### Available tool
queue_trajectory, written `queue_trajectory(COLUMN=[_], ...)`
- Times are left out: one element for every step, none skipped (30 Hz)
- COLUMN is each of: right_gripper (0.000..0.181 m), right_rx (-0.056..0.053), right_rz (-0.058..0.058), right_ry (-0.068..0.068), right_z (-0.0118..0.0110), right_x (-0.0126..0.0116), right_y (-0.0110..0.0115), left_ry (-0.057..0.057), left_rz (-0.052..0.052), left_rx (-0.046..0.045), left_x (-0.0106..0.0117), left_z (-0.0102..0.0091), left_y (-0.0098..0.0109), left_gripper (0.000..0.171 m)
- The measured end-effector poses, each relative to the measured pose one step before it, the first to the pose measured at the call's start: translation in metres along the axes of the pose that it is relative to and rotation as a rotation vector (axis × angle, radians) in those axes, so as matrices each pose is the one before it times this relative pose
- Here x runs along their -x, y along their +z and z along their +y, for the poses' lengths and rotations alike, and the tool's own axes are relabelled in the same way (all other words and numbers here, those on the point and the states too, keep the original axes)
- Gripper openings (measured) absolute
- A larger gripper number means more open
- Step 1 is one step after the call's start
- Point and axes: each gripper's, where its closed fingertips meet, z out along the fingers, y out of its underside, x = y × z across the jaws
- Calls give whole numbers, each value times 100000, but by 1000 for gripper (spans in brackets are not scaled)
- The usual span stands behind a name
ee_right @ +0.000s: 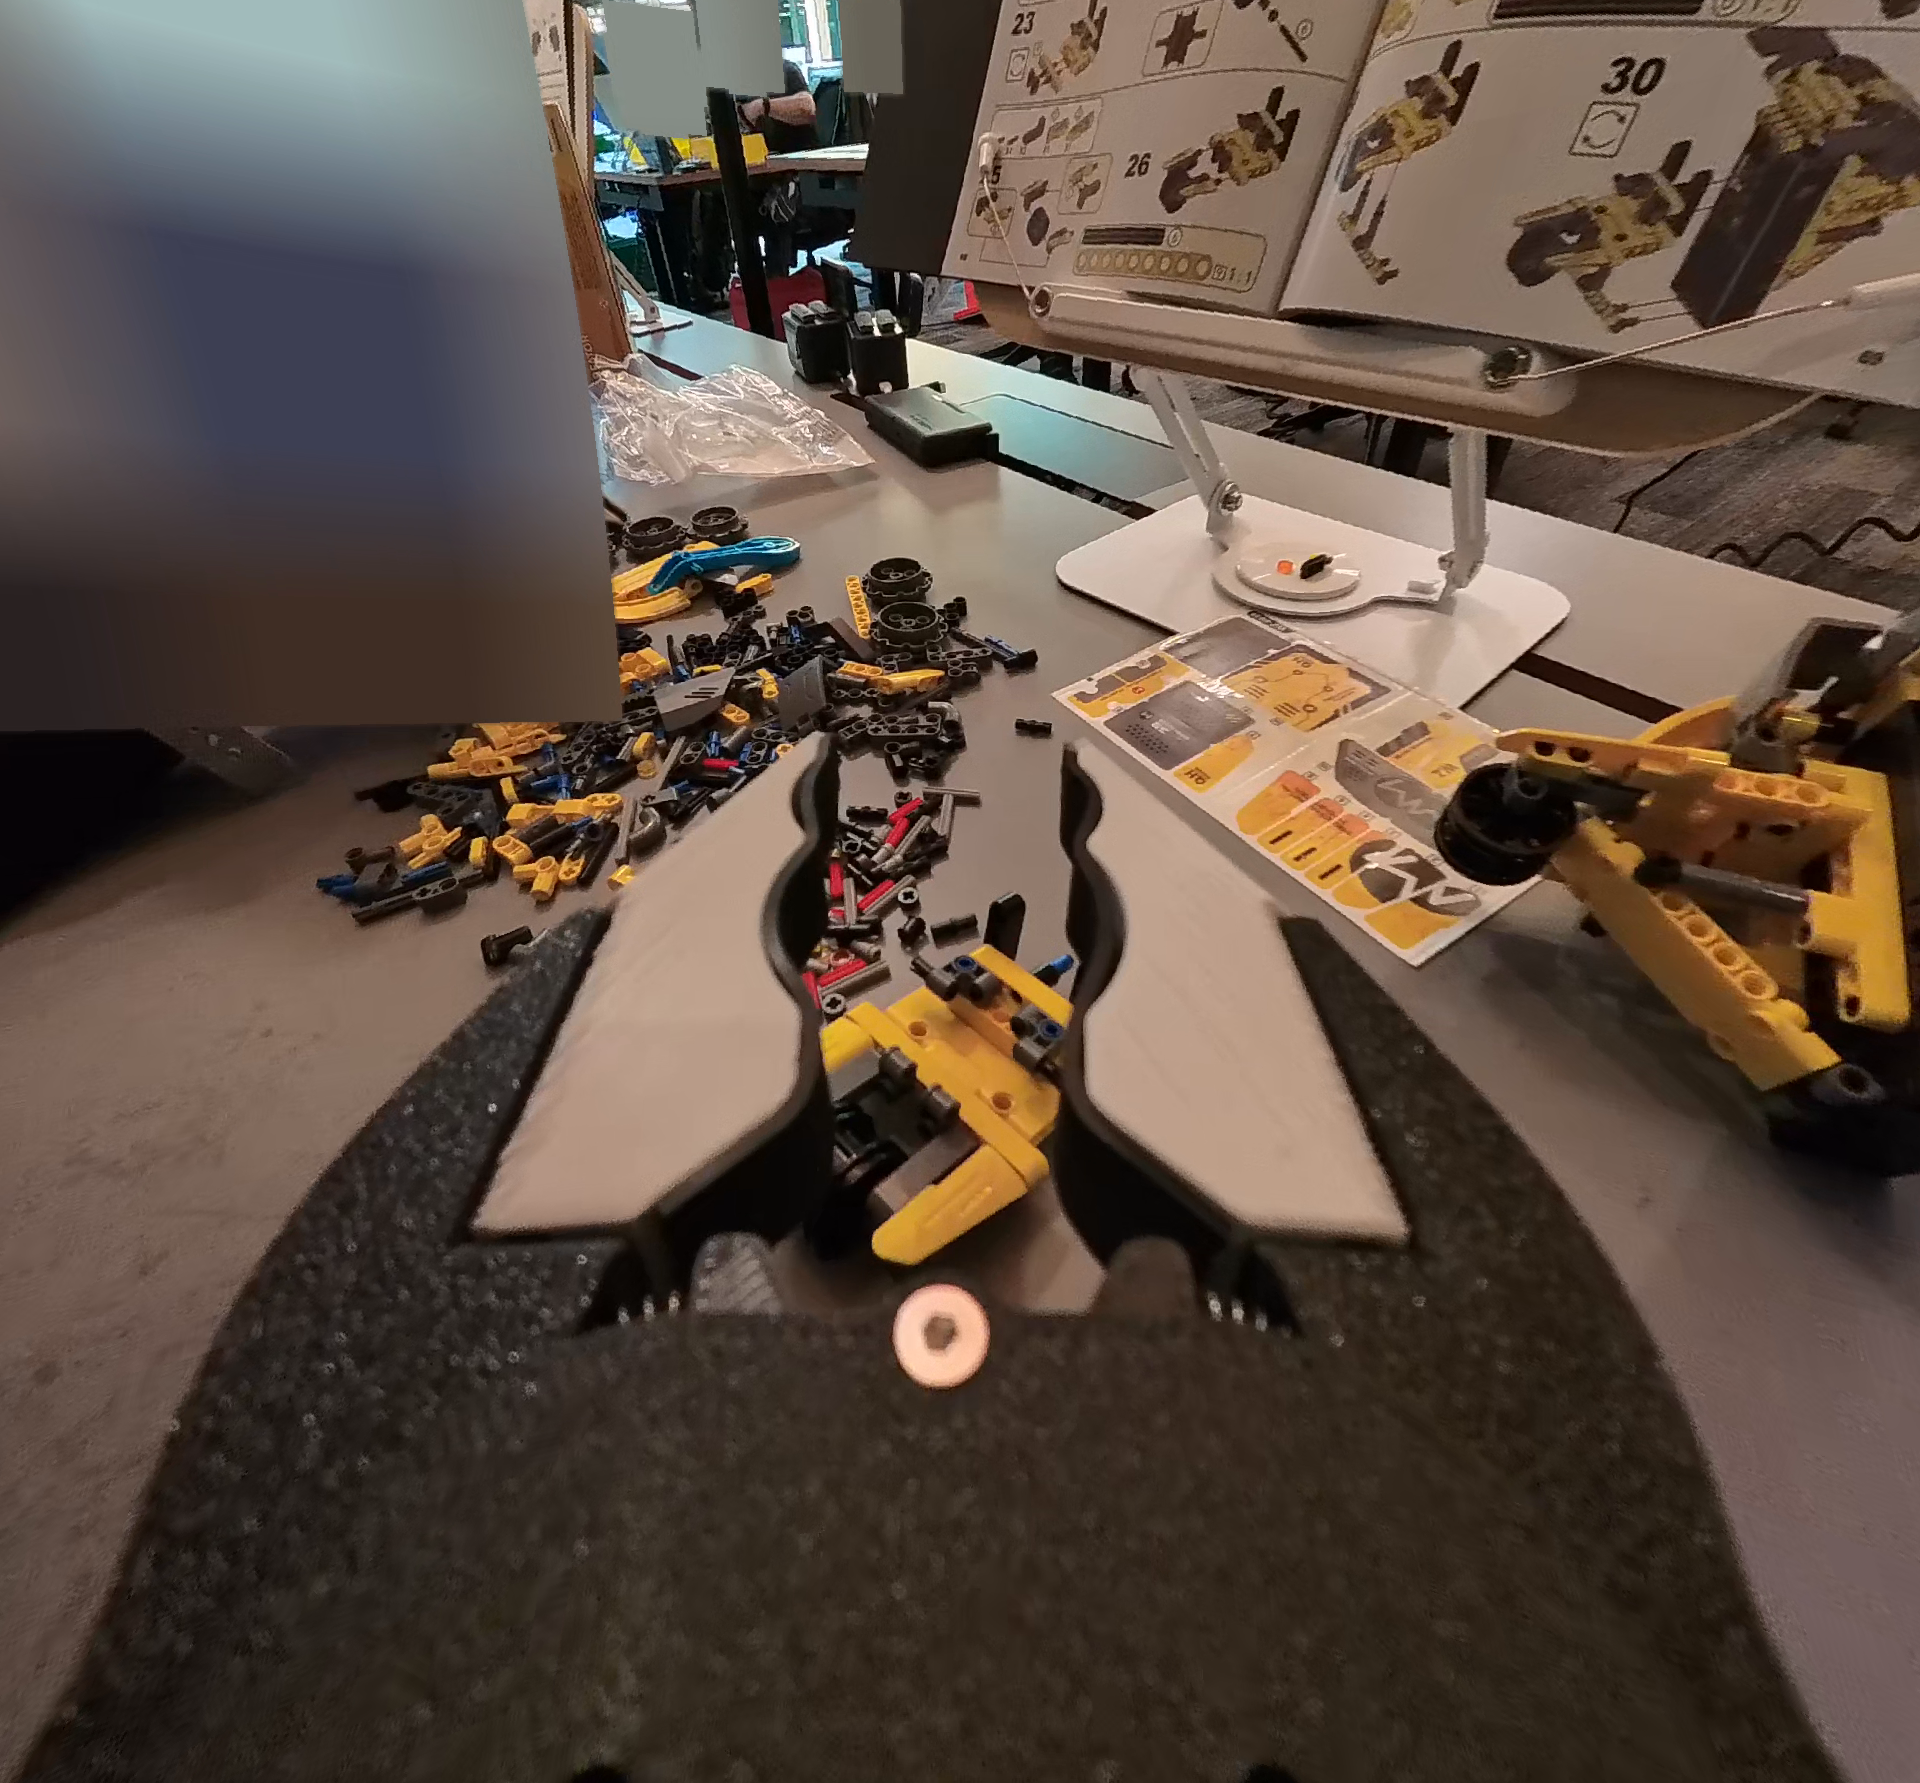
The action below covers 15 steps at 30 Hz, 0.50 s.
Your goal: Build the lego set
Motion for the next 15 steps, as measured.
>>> queue_trajectory(right_gripper=[42, 42, 42, 42, 42, 42, 42, 42, 42, 42, 42, 42, 42, 42, 42], right_rx=[98, 7, -38, -40, 10, 80, 42, 12, 10, 53, 133, 138, 132, 66, -29], right_rz=[97, 33, -54, -69, -16, 5, 2, -59, -73, -22, 38, 108, 103, 60, 30], right_ry=[-137, -64, 3, 1, -50, -84, -80, -48, -42, -76, -109, -104, -51, 11, 68], right_z=[3, 2, -14, -15, 2, 0, 6, 1, 0, 6, 17, 36, 27, 16, 5], right_x=[-10, 0, 18, 20, 8, 9, 16, 17, 32, 13, 2, -18, -16, -25, -10], right_y=[-2, -3, -2, -1, -3, 9, 1, 6, 13, 13, 7, 13, 2, 12, 6], left_ry=[547, 370, 227, 186, 102, 341, 581, 780, 1666, 1851, 1656, 2351, 2912, 2775, 2339], left_rz=[251, 506, 955, 1273, 1265, 2015, 2804, 3299, 5471, 5858, 3603, 1709, 63, -1429, -1746], left_rx=[632, 529, 386, 298, 259, 189, 347, 683, 884, 1807, 2473, 2849, 3651, 3758, 2827], left_x=[-108, -146, -199, -246, -249, -374, -538, -647, -1055, -1203, -909, -650, -399, -159, -70], left_z=[91, 88, 61, 53, 47, 30, 57, 97, 128, 231, 304, 371, 476, 467, 327], left_y=[92, 94, 90, 88, 91, 118, 161, 213, 284, 375, 442, 490, 473, 433, 382], left_gripper=[17, 17, 17, 18, 18, 18, 20, 22, 26, 29, 32, 37, 39, 40, 40])
